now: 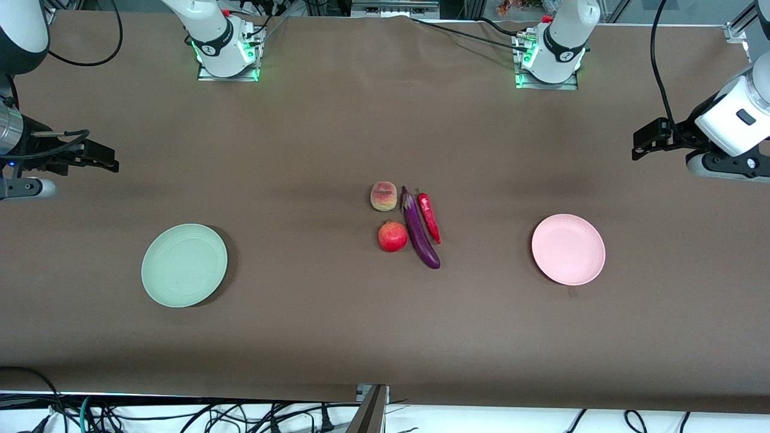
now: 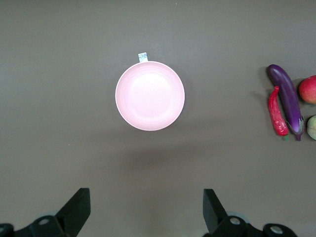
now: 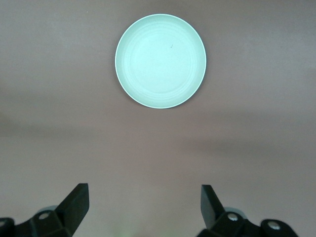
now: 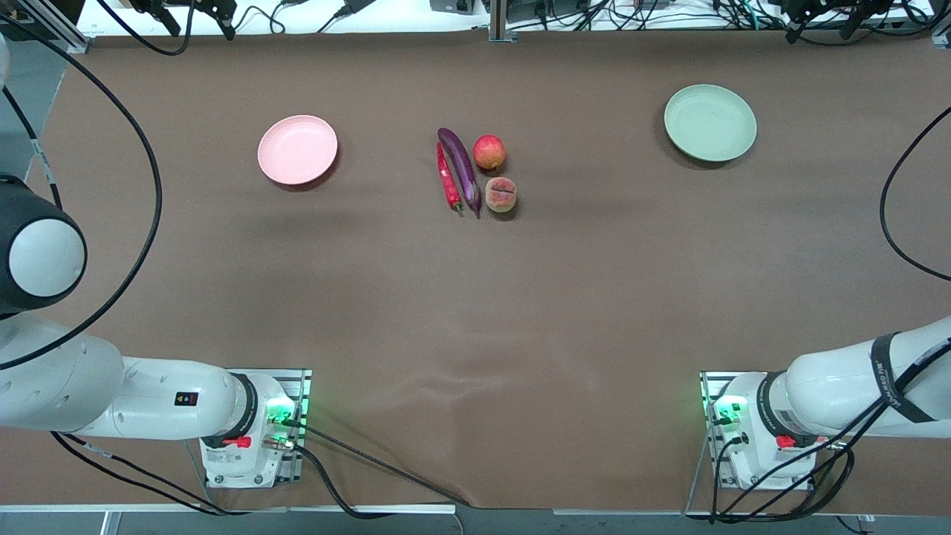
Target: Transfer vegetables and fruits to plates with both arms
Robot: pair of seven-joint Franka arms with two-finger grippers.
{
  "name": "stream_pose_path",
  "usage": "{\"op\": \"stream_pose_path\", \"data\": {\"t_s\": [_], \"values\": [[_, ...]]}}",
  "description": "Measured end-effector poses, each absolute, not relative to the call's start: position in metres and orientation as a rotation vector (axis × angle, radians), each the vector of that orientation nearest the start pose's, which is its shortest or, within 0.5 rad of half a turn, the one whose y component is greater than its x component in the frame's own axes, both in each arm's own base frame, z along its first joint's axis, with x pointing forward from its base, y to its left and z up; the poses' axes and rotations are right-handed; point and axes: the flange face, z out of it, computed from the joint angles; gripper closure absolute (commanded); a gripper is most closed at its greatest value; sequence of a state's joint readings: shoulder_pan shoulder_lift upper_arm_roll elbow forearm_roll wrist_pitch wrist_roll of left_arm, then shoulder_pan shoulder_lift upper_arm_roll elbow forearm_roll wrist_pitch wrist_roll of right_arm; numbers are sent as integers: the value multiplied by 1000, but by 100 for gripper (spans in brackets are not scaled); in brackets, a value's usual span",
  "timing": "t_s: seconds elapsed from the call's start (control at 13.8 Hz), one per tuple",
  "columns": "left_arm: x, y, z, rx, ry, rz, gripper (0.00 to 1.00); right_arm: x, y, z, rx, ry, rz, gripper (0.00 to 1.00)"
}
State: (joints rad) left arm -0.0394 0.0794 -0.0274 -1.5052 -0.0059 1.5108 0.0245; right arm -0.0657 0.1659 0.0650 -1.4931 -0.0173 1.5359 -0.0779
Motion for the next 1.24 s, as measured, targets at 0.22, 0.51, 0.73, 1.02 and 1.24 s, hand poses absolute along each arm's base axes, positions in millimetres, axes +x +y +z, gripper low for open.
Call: {"op": "stream_pose_path", "data": {"t_s": [0.22,0.51,0.73,1.02,1.24], "values": [[571,-39,609,-3143,147,106,0,598,-5,563,-3136,-124,180,0],[571,-40,609,-3143,150,106,0,606,10,549,-3128,-164,190,0],[571,-41,609,-3143,152,107,0,611,20,536,-3118,-188,219,0],[571,-41,609,-3143,153,107,0,614,44,522,-3111,-248,255,0],[571,-41,610,-3143,153,106,0,625,64,499,-3096,-284,257,0]]}}
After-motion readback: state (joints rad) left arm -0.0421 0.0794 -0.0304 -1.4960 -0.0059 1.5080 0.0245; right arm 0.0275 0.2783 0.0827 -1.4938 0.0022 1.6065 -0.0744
